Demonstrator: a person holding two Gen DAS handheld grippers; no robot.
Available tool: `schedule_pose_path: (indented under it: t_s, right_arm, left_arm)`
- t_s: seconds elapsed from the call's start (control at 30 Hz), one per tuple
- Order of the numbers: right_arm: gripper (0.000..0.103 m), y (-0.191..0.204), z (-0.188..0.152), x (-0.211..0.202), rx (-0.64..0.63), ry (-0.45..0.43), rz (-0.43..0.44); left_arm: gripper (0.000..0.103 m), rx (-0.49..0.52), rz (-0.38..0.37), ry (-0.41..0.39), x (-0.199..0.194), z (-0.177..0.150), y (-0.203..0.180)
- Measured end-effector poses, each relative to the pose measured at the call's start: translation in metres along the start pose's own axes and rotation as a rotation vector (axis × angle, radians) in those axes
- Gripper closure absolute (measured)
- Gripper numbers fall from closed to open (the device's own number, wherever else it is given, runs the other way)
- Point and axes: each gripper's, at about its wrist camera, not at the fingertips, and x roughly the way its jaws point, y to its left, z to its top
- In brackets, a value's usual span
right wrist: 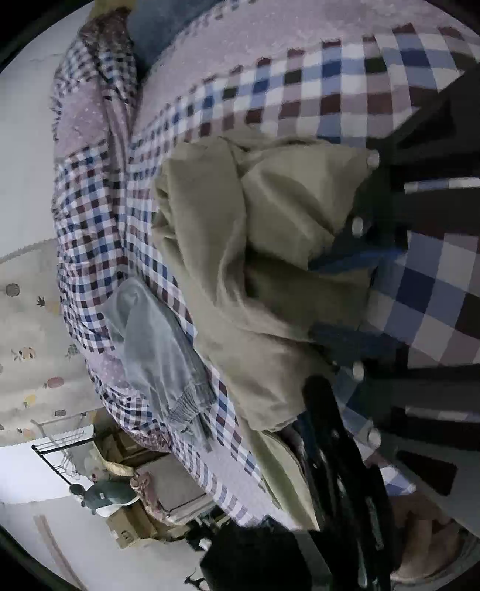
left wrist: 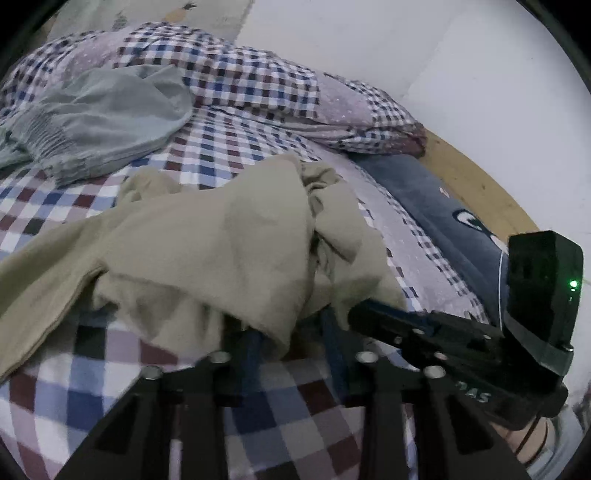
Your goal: Fold clothes
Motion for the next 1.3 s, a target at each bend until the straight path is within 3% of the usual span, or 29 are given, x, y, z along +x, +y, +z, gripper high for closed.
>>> schedule_pose_path:
  t_s: [0.07, 0.13, 0.27, 0.33, 0.4, 0.6, 0.67, 0.7, 0.77, 0.87, 0.9, 0.93, 0.97, 1.13, 1.3]
  right_arm:
    - [0.102, -0.009, 0.005, -0.014, 0.026, -0.039, 0.024]
    - [0.103, -0.018, 0.011, -0.027, 0.052, -0.078, 0.047]
    - [0.103, -0.037, 0.021, -0.055, 0.104, -0.155, 0.094]
    - [0.103, -0.046, 0.026, -0.068, 0.13, -0.194, 0.118]
    - [0.103, -0.052, 0.03, -0.081, 0.142, -0.206, 0.147]
    - [0.092, 0.002, 0.005, -0.027, -0.023, -0.039, 0.068]
    - [0.065, 0.021, -0.006, -0.007, -0.069, 0.01, 0.04]
    - [0.058, 0.029, -0.01, 0.0, -0.096, 0.016, 0.006]
    - [0.052, 0.038, -0.015, 0.012, -0.126, 0.029, -0.054]
    - [0.049, 0.043, -0.024, 0.028, -0.164, 0.041, -0.162]
    - [0.051, 0.037, -0.024, 0.031, -0.148, 0.04, -0.164]
    - [0.067, 0.03, -0.024, 0.034, -0.13, 0.039, -0.163]
    - [0.1, 0.018, -0.021, 0.031, -0.079, 0.033, -0.139]
    - [0.102, -0.033, 0.006, -0.022, 0.08, -0.091, -0.012]
    - [0.102, -0.102, 0.025, -0.108, 0.272, -0.304, 0.134]
  left_arm:
    - [0.102, -0.016, -0.016, -0.021, -0.003, 0.002, 0.004]
    - [0.103, -0.058, -0.047, -0.081, -0.017, 0.01, 0.011]
    - [0.103, -0.138, -0.1, -0.318, -0.076, 0.033, 0.027]
    - [0.103, -0.172, -0.144, -0.365, -0.09, 0.04, 0.035]
    - [0.103, -0.179, -0.133, -0.368, -0.089, 0.039, 0.041]
    - [0.103, -0.239, -0.168, -0.337, -0.072, 0.031, 0.052]
    - [0.103, -0.245, -0.192, -0.34, -0.074, 0.031, 0.054]
    - [0.103, -0.249, -0.196, -0.341, -0.076, 0.031, 0.055]
    - [0.103, -0.258, -0.209, -0.341, -0.078, 0.03, 0.059]
    - [0.103, -0.277, -0.233, -0.352, -0.081, 0.03, 0.063]
    - [0.103, -0.291, -0.243, -0.36, -0.084, 0.031, 0.066]
    - [0.103, -0.306, -0.252, -0.367, -0.086, 0.032, 0.07]
    - [0.103, -0.321, -0.262, -0.375, -0.089, 0.033, 0.073]
    - [0.103, -0.418, -0.37, -0.471, -0.115, 0.036, 0.099]
    - [0.103, -0.525, -0.481, -0.603, -0.148, 0.035, 0.129]
